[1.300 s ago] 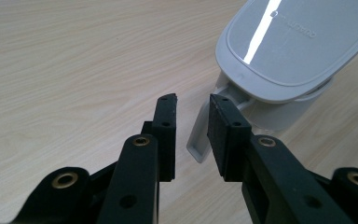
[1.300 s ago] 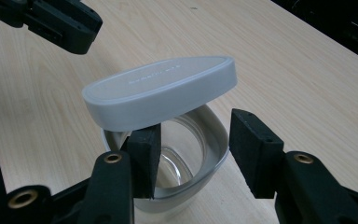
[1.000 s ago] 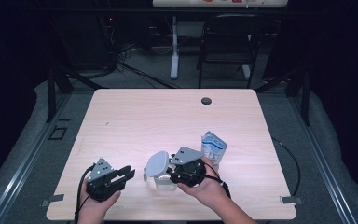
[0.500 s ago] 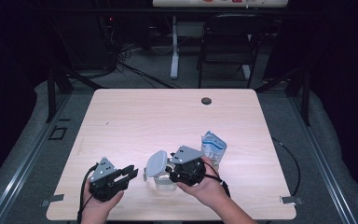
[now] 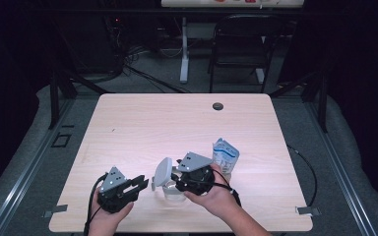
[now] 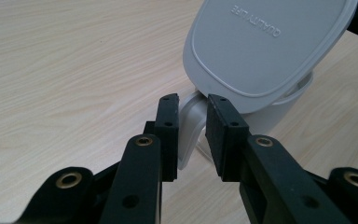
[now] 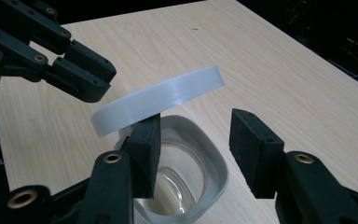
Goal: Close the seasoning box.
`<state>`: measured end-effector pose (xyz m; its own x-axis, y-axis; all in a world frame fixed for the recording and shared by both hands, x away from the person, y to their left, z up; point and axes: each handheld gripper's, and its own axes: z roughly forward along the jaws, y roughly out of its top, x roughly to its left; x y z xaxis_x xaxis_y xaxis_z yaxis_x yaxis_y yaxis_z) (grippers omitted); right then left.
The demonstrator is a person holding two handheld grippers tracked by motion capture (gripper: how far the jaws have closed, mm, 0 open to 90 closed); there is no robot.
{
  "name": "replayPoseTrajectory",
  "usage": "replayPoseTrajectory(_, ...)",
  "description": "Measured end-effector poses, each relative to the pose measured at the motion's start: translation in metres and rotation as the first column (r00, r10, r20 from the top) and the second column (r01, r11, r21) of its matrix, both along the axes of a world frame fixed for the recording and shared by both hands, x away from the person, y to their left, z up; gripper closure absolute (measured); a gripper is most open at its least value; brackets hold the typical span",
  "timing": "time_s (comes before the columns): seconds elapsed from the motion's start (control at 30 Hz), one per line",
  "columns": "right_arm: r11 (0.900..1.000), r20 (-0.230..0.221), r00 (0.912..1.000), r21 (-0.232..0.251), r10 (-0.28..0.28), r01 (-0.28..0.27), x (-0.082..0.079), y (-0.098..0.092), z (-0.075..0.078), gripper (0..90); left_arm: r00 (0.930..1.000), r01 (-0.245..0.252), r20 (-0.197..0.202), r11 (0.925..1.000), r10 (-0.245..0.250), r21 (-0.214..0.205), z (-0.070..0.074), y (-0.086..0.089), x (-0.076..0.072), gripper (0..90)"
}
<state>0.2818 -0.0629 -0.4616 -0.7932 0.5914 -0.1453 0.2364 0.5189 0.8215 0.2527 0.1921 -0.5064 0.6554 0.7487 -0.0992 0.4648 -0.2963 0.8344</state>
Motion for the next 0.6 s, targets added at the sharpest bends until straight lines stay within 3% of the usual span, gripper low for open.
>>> replayPoseTrajectory(0.6,0.9992,0.020,0.9991,0.015,0.038,-0.038,-0.001,0.020,0.012,52.6,0.9998,-0.009,-0.020,0.9999,0.009,0.006,-0.010,0.009,0.000,72.7)
